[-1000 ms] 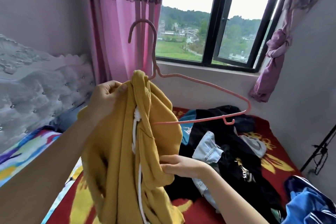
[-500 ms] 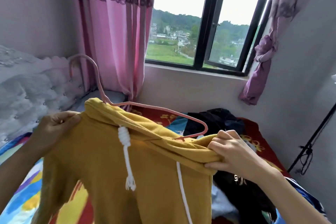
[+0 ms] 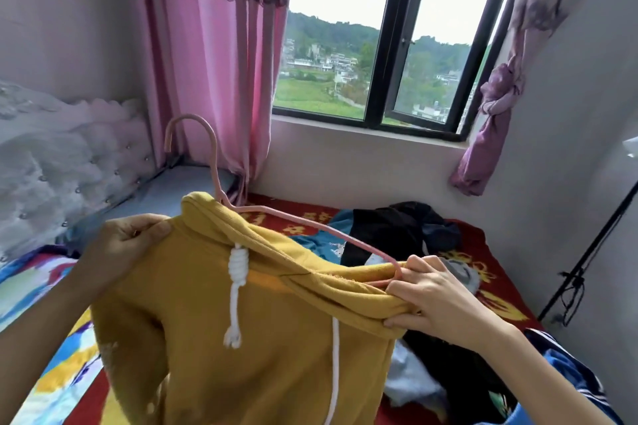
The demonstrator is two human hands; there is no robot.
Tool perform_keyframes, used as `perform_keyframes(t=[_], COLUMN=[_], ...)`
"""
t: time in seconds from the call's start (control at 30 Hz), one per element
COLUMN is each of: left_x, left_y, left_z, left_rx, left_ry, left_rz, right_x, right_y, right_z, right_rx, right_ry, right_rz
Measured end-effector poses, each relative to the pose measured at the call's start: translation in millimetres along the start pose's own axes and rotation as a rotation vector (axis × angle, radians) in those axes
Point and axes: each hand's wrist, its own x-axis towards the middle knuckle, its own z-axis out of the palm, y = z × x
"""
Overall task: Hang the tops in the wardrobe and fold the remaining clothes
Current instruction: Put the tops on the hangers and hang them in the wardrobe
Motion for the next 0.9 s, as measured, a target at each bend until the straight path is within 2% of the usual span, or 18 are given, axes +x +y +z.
perform_keyframes(t=[0.1, 0.23, 0.43, 0.5, 0.57, 0.6, 0.67, 0.73, 0.77, 0.8, 0.9], left_x=[-5.7, -14.8, -19.4, -22.9, -25.4, -27.8, -31.1, -35.2, -37.0, -37.2, -38.7], left_y=[-0.4, -3.2, 20.2, 24.9, 21.1, 21.7, 19.3, 13.6, 14.7, 16.8, 14.9], left_z=[-4.5, -9.6, 20.4, 41.8, 45.6, 39.3, 21.4, 13.2, 12.7, 12.5, 3.5], left_rx=[0.06, 0.185, 0.344, 0.419, 0.421, 0.373, 0.283, 0.273, 0.276, 0.285, 0.265], left_ry=[-0.003, -0.029, -0.186, -0.215, -0.192, -0.176, -0.142, -0.158, -0.174, -0.189, -0.17], left_rz=[0.01, 0.139, 0.52, 0.632, 0.627, 0.564, 0.453, 0.413, 0.389, 0.351, 0.327], right_x=[3.4, 19.4, 87.0, 112.9, 124.2, 125.4, 123.7, 126.9, 130.5, 135.2, 146.7], right_y=[0.6, 3.0, -17.3, -34.4, -40.9, -37.1, -23.4, -14.7, -16.2, -21.0, -46.9], right_z=[-6.3, -24.0, -43.7, -44.0, -47.5, -49.5, -56.9, -57.1, -53.0, -46.4, -35.4], right_rx=[0.037, 0.102, 0.534, 0.601, 0.623, 0.669, 0.886, 1.1, 1.112, 1.026, 0.49], right_ry=[0.009, -0.011, -0.095, -0.16, -0.262, -0.306, -0.392, -0.471, -0.516, -0.56, -0.755], right_rz=[-0.017, 0.013, 0.227, 0.219, 0.144, 0.134, 0.22, 0.355, 0.388, 0.388, 0.17])
